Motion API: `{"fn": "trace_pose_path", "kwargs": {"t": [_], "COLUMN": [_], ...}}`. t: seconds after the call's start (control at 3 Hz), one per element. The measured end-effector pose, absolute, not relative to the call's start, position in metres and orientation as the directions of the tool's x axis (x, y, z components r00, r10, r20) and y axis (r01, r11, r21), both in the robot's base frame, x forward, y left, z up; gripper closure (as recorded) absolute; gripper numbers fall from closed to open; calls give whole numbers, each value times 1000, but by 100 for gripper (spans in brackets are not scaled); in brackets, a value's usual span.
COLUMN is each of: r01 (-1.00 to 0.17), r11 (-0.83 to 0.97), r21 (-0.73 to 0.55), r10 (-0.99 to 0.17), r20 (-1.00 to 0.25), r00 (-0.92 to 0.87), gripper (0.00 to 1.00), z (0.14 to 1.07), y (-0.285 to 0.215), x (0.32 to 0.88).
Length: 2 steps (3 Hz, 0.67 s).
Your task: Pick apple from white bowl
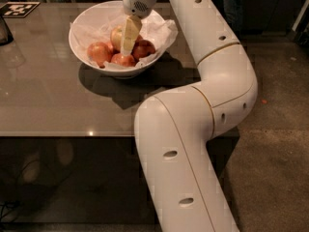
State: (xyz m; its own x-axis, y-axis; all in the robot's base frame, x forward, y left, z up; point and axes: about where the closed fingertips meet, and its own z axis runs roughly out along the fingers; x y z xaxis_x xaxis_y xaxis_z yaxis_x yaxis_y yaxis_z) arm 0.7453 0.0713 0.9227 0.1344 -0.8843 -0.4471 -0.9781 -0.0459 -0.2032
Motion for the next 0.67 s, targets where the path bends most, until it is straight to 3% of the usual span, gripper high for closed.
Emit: {"fn": "trace_pose_path", "kwargs": {"t": [0.33, 0.67], "r01": [-981, -976], "r11": [-53, -38], "r21": [-185, -213], "r10": [-885, -876], "r20": [-446, -463], "r00": [132, 135], "gripper": [5, 24], "z": [913, 914], "y": [76, 83], "x": [746, 755]}}
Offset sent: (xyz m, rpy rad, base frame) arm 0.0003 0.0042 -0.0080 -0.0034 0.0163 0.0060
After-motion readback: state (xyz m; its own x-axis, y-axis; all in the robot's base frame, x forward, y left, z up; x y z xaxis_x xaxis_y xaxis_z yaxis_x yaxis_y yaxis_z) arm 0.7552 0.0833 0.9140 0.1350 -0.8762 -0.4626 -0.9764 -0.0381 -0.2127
